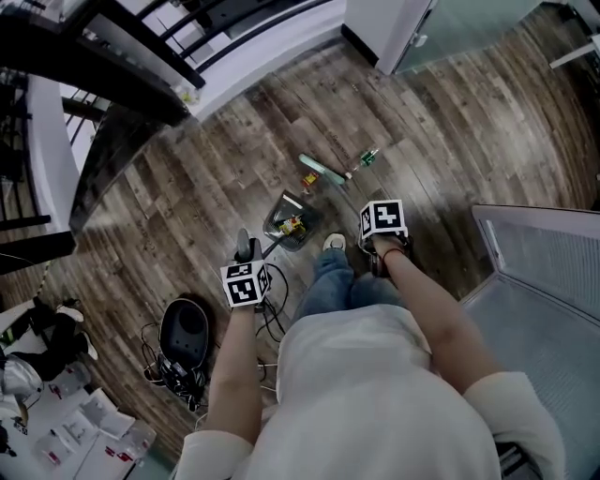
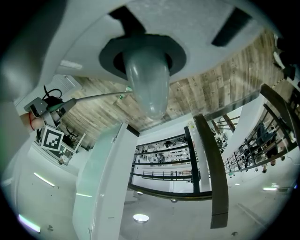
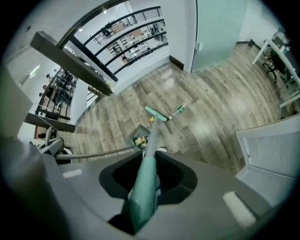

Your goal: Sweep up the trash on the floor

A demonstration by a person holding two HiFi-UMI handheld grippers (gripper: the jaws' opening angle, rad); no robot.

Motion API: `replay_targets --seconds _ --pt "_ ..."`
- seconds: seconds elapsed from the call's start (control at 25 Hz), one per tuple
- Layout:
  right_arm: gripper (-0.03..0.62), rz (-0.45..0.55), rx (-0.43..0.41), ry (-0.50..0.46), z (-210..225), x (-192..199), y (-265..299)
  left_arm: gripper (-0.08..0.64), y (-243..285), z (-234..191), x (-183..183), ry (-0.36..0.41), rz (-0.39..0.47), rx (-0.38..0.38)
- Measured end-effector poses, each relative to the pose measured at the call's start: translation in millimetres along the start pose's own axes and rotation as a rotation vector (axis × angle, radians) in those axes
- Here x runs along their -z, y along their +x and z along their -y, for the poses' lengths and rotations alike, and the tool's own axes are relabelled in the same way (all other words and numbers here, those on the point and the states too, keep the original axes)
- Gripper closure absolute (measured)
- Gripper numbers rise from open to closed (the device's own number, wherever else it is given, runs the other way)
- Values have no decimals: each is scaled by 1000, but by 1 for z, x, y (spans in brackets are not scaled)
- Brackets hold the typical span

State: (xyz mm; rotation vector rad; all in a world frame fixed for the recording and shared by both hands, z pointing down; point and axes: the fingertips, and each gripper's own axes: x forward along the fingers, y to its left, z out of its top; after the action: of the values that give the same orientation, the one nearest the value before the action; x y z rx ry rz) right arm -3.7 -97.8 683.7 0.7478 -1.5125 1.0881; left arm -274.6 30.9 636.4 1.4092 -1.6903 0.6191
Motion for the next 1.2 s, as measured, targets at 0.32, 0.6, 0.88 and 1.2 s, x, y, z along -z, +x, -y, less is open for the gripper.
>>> replay_targets --seconds 0.32,0.6,0.88,1.2 --pt "494 -13 49 -88 -5 -8 15 541 6 -1 -6 -6 7 -2" --pt "494 -72 77 -190 -15 2 27 541 7 -4 -8 -9 10 2" --pt "494 -99 75 -240 -21 22 30 540 9 -4 -8 -9 22 8" --pt "494 -125 55 -250 -22 36 28 538 12 -2 -12 -11 21 8"
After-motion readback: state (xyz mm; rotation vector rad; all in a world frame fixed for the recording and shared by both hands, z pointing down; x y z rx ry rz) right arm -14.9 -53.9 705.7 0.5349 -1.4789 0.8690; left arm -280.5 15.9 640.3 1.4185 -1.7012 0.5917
